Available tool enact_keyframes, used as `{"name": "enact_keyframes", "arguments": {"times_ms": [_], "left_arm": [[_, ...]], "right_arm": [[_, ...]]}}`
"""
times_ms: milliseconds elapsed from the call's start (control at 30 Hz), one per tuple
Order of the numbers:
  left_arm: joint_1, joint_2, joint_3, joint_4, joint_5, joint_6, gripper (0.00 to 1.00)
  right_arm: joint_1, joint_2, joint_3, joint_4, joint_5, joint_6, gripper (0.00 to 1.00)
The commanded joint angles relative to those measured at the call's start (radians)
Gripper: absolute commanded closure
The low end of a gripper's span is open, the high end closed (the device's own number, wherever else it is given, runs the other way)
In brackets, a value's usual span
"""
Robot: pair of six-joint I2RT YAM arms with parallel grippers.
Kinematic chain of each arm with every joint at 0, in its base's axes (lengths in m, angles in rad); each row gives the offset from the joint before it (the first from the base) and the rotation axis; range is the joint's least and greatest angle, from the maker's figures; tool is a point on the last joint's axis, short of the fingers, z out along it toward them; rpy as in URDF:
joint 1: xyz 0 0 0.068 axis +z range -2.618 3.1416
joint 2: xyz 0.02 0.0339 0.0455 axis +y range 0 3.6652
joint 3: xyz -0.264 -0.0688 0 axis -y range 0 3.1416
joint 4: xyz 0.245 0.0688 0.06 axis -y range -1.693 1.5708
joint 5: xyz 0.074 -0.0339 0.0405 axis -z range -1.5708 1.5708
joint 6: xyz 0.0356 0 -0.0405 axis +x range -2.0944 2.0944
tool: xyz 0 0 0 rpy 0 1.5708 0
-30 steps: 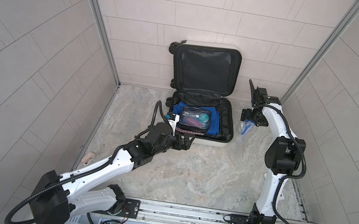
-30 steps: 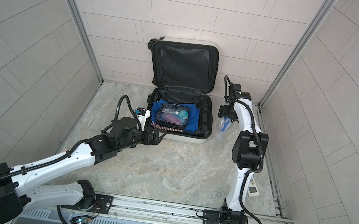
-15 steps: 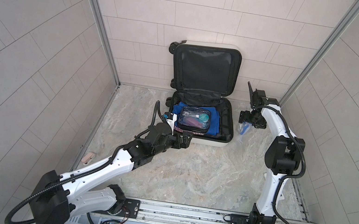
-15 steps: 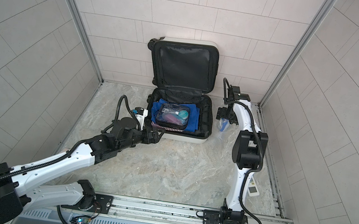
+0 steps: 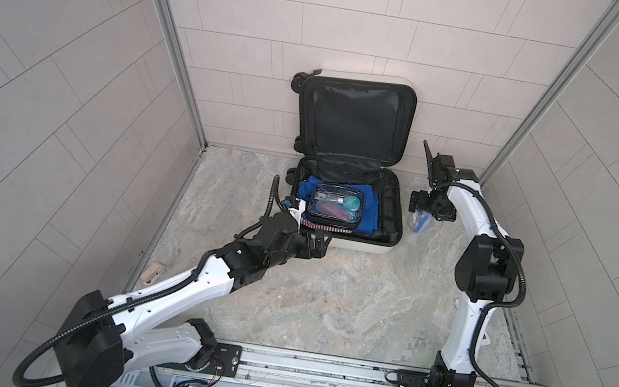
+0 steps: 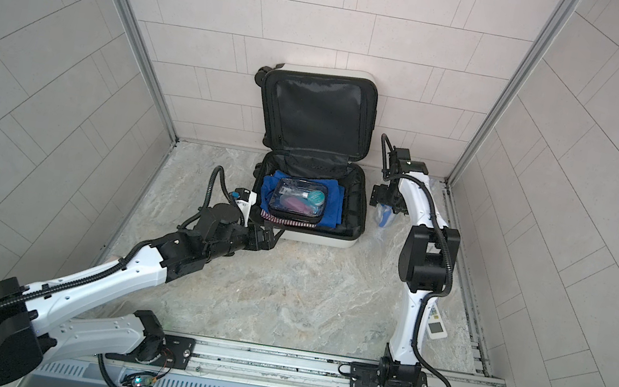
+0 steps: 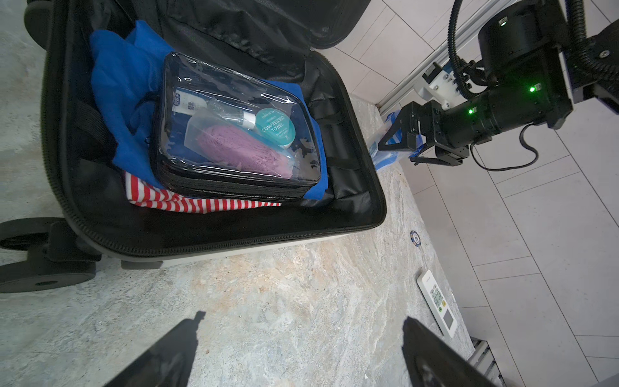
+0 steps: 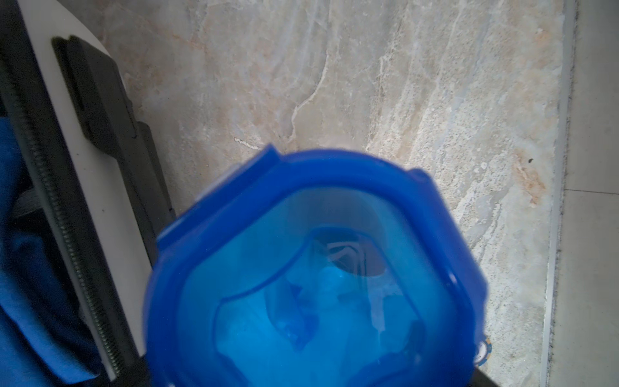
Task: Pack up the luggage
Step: 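Grasp the blue-lidded clear container with the right gripper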
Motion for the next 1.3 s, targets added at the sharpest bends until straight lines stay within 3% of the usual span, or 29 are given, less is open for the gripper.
{"name": "enact_keyframes", "arguments": {"times_ms": [0, 533, 1267], "left_arm": [[-0.003, 0.001, 0.018, 0.003, -0.011, -0.011, 0.00], [0.000, 0.010, 0.024, -0.005, -0.019, 0.006, 0.00], [0.009, 0.026, 0.019, 0.001, -0.025, 0.009, 0.00]], "right_arm": [[0.007, 0.005, 0.031, -0.018, 0.034, 0.012, 0.01], [0.020, 0.043, 0.047, -0.017, 0.058, 0.015, 0.01], [0.036, 0.155, 0.215, -0.086, 0.095, 0.040, 0.00]]}}
